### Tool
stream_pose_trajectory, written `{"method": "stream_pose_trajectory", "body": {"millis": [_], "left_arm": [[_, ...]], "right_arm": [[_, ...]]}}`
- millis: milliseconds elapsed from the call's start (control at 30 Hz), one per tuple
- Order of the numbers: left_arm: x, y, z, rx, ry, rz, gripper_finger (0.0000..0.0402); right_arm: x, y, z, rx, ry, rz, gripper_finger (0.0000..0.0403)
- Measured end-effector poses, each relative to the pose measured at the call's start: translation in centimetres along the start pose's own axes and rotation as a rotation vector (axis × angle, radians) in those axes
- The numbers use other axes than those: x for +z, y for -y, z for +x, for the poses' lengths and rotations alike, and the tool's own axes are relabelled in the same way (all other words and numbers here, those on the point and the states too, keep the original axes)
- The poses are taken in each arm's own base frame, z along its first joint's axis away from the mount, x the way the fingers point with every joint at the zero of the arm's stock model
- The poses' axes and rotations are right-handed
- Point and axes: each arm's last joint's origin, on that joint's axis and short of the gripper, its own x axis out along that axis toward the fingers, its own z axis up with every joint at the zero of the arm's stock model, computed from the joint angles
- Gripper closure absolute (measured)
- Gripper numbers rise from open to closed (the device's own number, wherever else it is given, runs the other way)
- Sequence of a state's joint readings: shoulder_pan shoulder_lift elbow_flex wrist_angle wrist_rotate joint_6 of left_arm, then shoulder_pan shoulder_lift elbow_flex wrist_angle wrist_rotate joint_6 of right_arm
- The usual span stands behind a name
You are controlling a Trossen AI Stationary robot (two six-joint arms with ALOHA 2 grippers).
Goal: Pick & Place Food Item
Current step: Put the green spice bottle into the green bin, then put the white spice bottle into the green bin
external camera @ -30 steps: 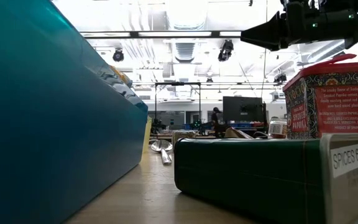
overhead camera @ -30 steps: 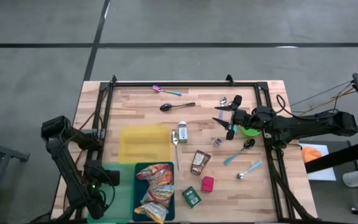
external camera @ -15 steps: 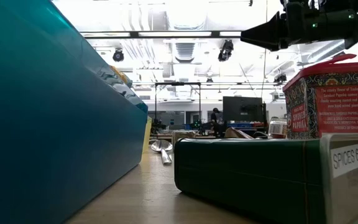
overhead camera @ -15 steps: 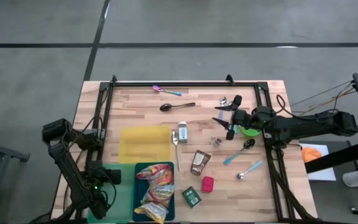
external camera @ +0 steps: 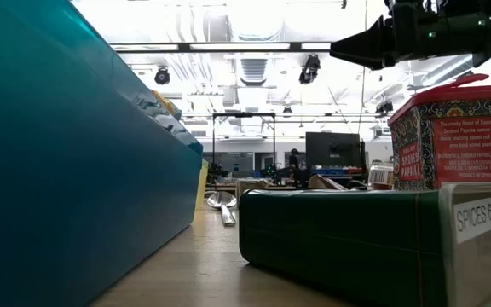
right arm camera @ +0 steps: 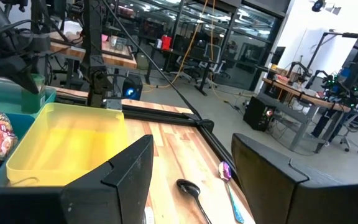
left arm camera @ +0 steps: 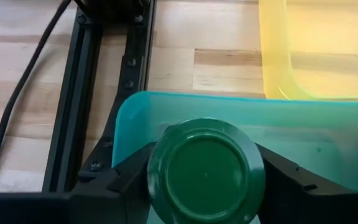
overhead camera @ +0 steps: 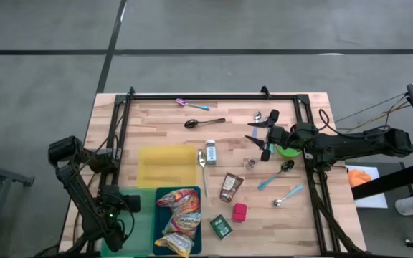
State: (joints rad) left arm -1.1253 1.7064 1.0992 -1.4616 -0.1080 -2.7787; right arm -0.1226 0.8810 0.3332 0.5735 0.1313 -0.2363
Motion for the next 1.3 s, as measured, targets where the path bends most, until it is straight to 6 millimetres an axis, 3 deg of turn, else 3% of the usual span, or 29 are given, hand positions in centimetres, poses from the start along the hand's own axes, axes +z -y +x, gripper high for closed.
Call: {"method": "stream_pose_trajectory", "body": {"millis": [267,433,1300], "left_arm": [[0.0,-0.2,-0.1,0.019,-0.026,0.009,0.0098],[0.1,-0.2,-0.2,0.020,-0.026,0.009,0.0068],[4.2,-1.1,-2.8,-0.054,-0.177,0.004,0.0063]], "right_arm": [[0.0,0.0,0.0,0.000,0.000,0.000,0.0188],[0.0,0.0,0.0,0.000,0.000,0.000,0.0188],[0.0,0.0,0.0,0.000,0.000,0.000,0.0188]]}}
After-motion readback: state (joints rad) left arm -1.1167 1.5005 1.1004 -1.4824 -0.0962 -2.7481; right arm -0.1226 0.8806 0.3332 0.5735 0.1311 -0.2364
